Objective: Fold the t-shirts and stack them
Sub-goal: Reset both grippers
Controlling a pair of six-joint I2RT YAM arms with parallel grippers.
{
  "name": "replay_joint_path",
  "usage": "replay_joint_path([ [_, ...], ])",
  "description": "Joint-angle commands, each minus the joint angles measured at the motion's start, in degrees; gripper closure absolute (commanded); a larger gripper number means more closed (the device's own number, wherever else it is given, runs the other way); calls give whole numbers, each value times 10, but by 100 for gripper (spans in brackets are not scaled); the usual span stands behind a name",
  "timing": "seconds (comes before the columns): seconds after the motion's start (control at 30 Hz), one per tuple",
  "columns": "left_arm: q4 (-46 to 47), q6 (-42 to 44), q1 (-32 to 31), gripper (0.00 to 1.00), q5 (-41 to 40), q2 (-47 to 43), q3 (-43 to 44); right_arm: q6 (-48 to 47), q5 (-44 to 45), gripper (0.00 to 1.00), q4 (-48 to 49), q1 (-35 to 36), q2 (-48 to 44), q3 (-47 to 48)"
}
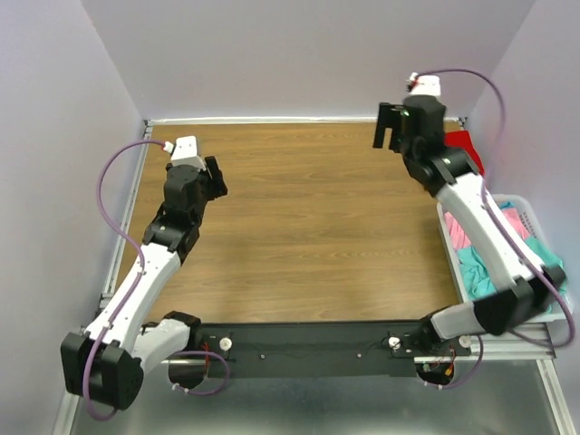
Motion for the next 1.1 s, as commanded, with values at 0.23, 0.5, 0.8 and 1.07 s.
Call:
replay_joint_path([
  [0.23,-39,-7,2,26,-48,-247,-21,80,75,0,-19,2,-365,-256],
  [0.5,3,-28,2,11,-116,-412,-115,84,58,0,37,2,-620,-424],
  [0.8,50,-30,2,7,-136,-519,-204,79,74,0,73,2,-656,-479],
  [1.07,48,-30,3,6,-125,-489,-201,71,69,0,92,2,-654,-494],
])
